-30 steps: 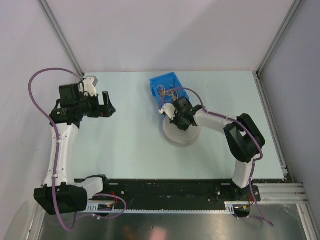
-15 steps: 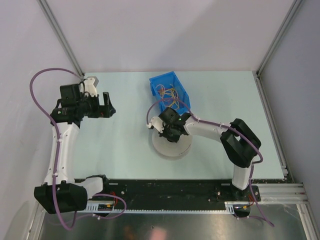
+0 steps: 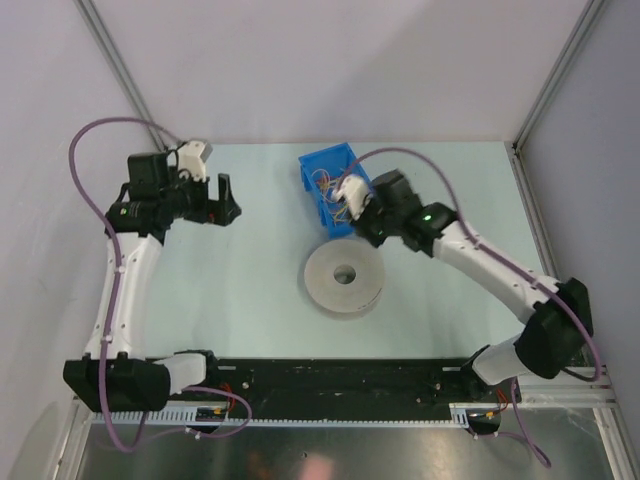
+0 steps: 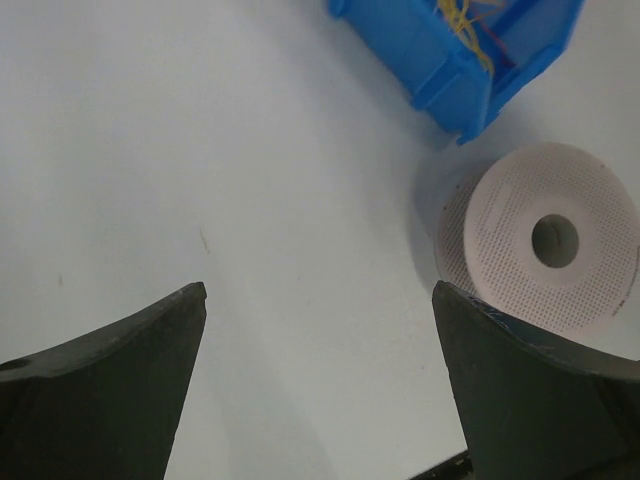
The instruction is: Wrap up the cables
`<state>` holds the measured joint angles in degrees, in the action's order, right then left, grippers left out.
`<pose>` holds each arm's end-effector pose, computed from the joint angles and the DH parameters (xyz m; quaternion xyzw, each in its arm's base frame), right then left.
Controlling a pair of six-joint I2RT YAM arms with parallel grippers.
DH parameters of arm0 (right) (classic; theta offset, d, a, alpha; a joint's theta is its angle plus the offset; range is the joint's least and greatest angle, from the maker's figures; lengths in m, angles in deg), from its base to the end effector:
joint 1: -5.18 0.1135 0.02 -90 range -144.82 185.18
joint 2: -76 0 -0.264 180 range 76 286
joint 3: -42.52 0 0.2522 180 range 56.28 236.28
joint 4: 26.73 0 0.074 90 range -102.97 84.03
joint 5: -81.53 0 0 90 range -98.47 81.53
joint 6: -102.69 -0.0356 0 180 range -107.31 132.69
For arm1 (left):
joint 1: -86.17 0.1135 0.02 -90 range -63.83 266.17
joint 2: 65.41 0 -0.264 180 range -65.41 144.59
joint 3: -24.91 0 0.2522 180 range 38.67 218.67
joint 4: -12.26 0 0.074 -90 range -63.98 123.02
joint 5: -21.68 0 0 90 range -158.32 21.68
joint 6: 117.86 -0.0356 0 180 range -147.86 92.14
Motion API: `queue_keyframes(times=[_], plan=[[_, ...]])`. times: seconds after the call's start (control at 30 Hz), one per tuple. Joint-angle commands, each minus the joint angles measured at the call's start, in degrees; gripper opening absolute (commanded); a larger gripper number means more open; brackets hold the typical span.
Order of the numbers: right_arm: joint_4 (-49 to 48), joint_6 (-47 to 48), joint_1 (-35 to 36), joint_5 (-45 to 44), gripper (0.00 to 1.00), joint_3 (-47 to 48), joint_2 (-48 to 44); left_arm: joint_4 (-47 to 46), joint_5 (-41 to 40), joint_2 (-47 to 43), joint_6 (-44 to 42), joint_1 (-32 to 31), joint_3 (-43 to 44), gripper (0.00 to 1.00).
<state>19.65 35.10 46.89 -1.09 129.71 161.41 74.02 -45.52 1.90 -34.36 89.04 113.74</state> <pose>0.2424 0.2222 0.3077 -0.5097 0.7670 0.1231 0.3697 0.2347 -0.0020 0.3806 0.1113 0.8862 -0.1450 0.4257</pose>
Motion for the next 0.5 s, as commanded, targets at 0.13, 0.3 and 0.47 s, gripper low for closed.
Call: queue_keyframes(times=[0.13,0.3,0.47], plan=[[-13.8,-13.1,-19.4,7.6,0.33,3.1,-2.5,-5.3,-3.2,16.3,-1.2,-14.4,20.1,0.99],[-17.0,-19.4,-27.1,13.2,0.55,3.1,0.8,-6.7,-4.8,29.6,-1.5,-22.5,33.1,0.99],[-18.0,-20.8,-30.4,17.2,0.59,3.1,2.7,-7.8,2.1,43.5,-17.7,-26.8,45.5,0.93]])
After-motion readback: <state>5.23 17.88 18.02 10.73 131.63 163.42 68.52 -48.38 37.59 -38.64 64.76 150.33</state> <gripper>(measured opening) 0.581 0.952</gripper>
